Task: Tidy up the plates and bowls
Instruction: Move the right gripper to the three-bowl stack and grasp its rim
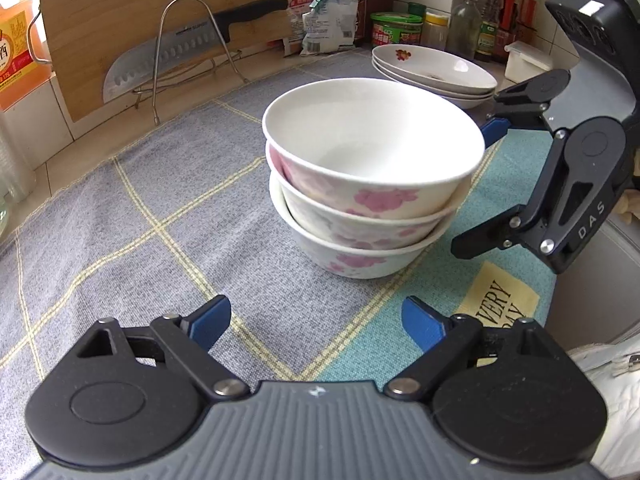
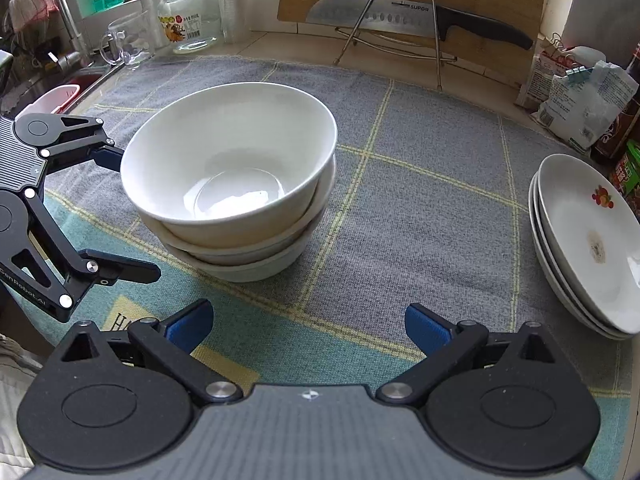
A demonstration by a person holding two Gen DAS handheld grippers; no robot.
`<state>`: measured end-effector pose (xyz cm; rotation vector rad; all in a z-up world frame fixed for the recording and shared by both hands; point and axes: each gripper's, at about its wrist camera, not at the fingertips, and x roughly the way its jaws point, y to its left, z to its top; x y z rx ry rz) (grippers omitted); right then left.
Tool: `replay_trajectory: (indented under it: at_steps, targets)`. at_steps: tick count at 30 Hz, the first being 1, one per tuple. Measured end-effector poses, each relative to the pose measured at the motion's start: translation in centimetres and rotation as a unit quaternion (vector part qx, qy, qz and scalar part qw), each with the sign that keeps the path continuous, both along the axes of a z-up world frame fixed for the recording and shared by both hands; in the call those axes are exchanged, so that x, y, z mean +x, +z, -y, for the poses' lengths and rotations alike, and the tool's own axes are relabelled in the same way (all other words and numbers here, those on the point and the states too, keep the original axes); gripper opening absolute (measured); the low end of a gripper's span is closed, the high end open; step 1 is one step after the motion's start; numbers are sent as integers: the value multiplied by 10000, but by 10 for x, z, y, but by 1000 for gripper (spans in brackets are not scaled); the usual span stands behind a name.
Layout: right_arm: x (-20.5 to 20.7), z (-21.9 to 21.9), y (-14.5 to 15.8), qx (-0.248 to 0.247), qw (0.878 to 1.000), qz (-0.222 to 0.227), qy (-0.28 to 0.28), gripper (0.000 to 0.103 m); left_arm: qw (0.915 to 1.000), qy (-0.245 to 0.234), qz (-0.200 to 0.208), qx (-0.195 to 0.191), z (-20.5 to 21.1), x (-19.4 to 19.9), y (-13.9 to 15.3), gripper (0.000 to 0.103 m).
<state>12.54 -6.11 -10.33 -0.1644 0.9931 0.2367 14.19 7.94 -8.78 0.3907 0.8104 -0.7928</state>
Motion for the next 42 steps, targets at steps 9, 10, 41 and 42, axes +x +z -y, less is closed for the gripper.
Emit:
replay_trajectory:
  at_steps: [9, 10, 41, 42]
  targets:
    - [21, 2, -25, -134, 9961, -31, 869, 103, 9985, 533, -88, 102, 17, -5, -10, 96]
    - [21, 3, -25, -124, 9955, 3, 942, 103, 9979, 628, -91, 124, 18, -5, -11, 99]
    - [31, 10, 0, 148, 9574, 668, 2807, 103, 9937, -1025, 399, -210, 15, 13, 5, 88]
    - [31, 7, 2, 134, 9541, 644, 2920, 102, 9918, -1197, 400, -202, 16, 15, 6, 86]
